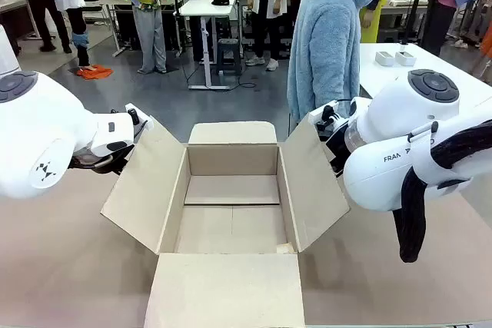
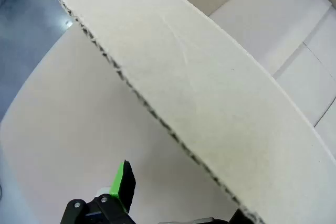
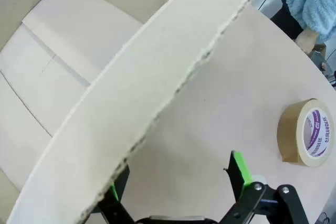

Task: Wrap the clocks to prevent damage.
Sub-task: Open the side flaps of the Package Box.

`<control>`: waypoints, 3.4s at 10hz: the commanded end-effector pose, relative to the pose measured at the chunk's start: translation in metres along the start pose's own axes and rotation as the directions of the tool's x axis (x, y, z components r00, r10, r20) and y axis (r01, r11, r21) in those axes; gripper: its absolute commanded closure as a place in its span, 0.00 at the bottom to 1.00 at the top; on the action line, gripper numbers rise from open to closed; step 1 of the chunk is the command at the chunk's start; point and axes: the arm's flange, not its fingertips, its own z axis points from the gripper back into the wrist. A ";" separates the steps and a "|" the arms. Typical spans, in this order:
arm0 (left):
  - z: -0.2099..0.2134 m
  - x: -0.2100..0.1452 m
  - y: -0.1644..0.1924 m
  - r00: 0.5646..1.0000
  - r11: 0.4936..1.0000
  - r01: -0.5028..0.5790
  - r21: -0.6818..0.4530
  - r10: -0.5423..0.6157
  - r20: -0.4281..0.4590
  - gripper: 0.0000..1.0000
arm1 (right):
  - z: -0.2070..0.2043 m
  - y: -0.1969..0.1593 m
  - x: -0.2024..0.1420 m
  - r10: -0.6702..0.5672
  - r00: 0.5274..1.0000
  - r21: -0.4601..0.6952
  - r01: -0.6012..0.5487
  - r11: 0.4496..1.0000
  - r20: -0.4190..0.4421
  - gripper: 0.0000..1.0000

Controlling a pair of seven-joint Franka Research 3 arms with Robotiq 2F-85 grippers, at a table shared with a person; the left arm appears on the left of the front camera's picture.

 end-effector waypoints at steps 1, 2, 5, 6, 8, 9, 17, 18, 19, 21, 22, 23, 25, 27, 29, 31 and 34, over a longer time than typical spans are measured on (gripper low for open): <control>0.000 0.000 0.000 1.000 1.000 0.000 0.000 0.000 0.000 0.00 | 0.000 0.000 0.000 0.000 1.000 0.000 0.000 1.000 0.000 0.00; 0.000 0.000 0.000 1.000 1.000 0.000 0.000 0.000 0.000 0.00 | 0.000 0.000 0.000 0.000 1.000 0.000 0.000 1.000 0.000 0.00; 0.000 0.000 0.000 1.000 1.000 0.000 0.000 0.000 0.000 0.00 | 0.000 0.000 0.000 0.000 1.000 0.000 0.000 1.000 0.000 0.00; 0.000 0.000 0.000 1.000 1.000 0.000 0.000 0.000 0.000 0.00 | 0.000 0.000 0.000 0.000 1.000 0.000 0.000 1.000 0.000 0.00; 0.000 0.000 0.000 1.000 1.000 0.000 0.000 0.000 0.000 0.00 | 0.000 0.000 0.000 0.000 1.000 0.000 0.000 1.000 0.000 0.00; 0.000 0.000 0.000 1.000 1.000 0.000 0.000 0.000 0.000 0.00 | 0.000 0.000 0.000 0.000 1.000 0.000 0.000 1.000 0.000 0.00; 0.062 0.011 0.025 0.999 0.997 0.022 0.073 -0.019 -0.036 0.00 | 0.080 -0.010 0.018 -0.012 1.000 -0.066 0.012 0.998 -0.004 0.00; 0.097 0.025 0.043 0.998 0.996 0.035 0.077 -0.030 -0.059 0.00 | 0.119 -0.023 0.031 -0.033 0.999 -0.085 0.030 0.996 -0.035 0.00; 0.137 0.032 0.057 0.997 0.992 0.045 0.115 -0.038 -0.068 0.00 | 0.163 -0.037 0.047 -0.077 0.995 -0.084 0.072 0.994 -0.062 0.00; 0.202 0.030 0.070 0.996 0.991 0.064 0.120 -0.057 -0.068 0.00 | 0.233 -0.036 0.069 -0.117 0.989 -0.101 0.107 0.989 -0.093 0.00; 0.229 0.032 0.075 0.996 0.989 0.064 0.132 -0.056 -0.063 0.00 | 0.256 -0.026 0.078 -0.111 0.986 -0.115 0.097 0.989 -0.125 0.00; 0.247 0.024 0.080 0.997 0.989 0.051 0.137 -0.043 -0.059 0.00 | 0.271 -0.014 0.083 -0.113 0.977 -0.128 0.090 0.988 -0.183 0.00; 0.273 0.019 0.085 0.999 0.989 0.035 0.142 -0.030 -0.035 0.00 | 0.276 -0.001 0.089 -0.109 0.970 -0.151 0.077 0.986 -0.219 0.00; 0.262 0.025 0.079 0.999 0.991 0.030 0.128 -0.025 -0.043 0.00 | 0.289 -0.010 0.078 -0.105 0.983 -0.105 0.089 0.990 -0.149 0.00; 0.262 0.025 0.079 0.999 0.991 0.030 0.128 -0.025 -0.043 0.00 | 0.289 -0.010 0.078 -0.105 0.983 -0.105 0.089 0.990 -0.149 0.00; 0.262 0.025 0.079 0.999 0.991 0.030 0.128 -0.025 -0.043 0.00 | 0.289 -0.010 0.078 -0.105 0.983 -0.105 0.089 0.990 -0.149 0.00; 0.262 0.025 0.079 0.999 0.991 0.030 0.128 -0.025 -0.043 0.00 | 0.289 -0.010 0.078 -0.105 0.983 -0.105 0.089 0.990 -0.149 0.00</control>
